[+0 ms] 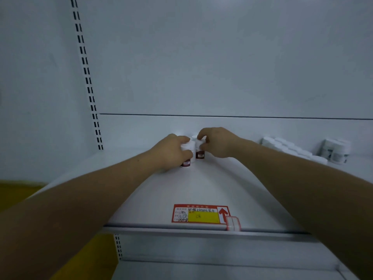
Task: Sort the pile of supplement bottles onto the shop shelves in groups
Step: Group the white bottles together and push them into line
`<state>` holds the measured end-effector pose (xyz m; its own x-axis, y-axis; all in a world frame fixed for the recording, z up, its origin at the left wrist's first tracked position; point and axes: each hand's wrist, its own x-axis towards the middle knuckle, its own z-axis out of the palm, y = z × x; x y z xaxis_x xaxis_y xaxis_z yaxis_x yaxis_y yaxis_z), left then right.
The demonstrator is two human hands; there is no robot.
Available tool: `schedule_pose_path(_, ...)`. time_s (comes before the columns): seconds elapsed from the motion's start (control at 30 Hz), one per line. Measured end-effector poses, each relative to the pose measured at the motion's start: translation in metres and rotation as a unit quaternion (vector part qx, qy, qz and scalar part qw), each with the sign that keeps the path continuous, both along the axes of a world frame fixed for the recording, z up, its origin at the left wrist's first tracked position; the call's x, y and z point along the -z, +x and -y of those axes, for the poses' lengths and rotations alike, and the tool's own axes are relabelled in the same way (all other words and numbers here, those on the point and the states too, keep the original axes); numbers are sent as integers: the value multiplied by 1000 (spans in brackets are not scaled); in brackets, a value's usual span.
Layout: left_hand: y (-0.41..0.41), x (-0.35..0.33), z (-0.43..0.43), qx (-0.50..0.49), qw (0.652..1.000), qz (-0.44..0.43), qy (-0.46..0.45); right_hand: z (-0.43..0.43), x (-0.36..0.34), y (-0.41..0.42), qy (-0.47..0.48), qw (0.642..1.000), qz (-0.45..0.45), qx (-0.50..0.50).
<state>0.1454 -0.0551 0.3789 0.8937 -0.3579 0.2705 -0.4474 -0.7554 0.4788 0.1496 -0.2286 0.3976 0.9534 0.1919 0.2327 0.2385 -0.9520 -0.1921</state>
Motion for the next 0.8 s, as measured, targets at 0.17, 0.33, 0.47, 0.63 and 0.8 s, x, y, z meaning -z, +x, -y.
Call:
schedule_pose_path(0.17,6,-1,-11,-17,999,20,33,-1,-3,0,11,1000,-11,-10)
schedule_pose_path(0.33,17,-1,-14,-46,999,14,21,-7,-5,-1,4,998,-18,-68)
schedule_pose_path(0.47,24,-2,-14,-49,997,27,48,-9,-3,0,-2,998,-13,-67)
schedule_pose_path(0.63,30,2,-14,-26,998,19,56,-10,1,1,13,998,10,-60)
schedule_pose_path(0.8,34,3,-16,-12,999,21,38,-13,2,3,-4,999,8,-37)
